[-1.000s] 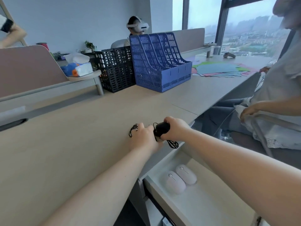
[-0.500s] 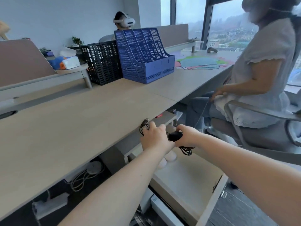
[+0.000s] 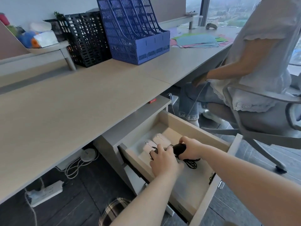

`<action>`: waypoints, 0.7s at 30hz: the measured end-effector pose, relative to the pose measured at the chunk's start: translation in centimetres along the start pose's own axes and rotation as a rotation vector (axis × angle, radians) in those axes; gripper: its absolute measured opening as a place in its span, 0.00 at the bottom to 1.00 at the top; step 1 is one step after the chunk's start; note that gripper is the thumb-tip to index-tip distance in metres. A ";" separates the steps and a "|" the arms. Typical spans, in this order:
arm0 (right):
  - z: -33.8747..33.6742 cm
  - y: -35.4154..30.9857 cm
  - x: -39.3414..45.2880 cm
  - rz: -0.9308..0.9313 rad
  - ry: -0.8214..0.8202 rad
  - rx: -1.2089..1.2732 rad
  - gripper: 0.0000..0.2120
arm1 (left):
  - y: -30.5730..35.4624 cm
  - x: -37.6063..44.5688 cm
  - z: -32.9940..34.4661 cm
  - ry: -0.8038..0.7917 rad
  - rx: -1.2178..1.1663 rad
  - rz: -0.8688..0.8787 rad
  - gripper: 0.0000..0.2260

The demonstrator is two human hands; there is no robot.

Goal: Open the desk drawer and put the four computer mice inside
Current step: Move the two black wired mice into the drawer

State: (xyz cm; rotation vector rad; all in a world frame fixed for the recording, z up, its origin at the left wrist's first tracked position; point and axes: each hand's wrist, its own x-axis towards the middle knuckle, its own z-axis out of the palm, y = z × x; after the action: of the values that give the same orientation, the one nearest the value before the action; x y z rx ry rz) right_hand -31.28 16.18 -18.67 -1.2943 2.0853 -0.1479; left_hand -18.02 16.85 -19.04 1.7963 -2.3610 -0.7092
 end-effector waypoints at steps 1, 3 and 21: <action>0.3 0.2 0.3 -0.002 -0.005 -0.005 0.29 | 0.0 0.3 0.5 -0.001 -0.014 -0.012 0.19; 0.7 0.7 1.1 -0.011 -0.008 -0.011 0.29 | -0.1 1.0 1.5 -0.019 -0.038 -0.027 0.19; 3.7 2.5 3.7 -0.052 0.024 -0.007 0.33 | -0.9 2.2 4.4 -0.175 0.106 0.031 0.17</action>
State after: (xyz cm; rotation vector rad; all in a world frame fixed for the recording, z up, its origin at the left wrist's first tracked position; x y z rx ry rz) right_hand -32.05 15.24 -24.33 -1.3583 2.0742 -0.1797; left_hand -19.42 15.94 -23.75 1.8020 -2.5775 -0.7815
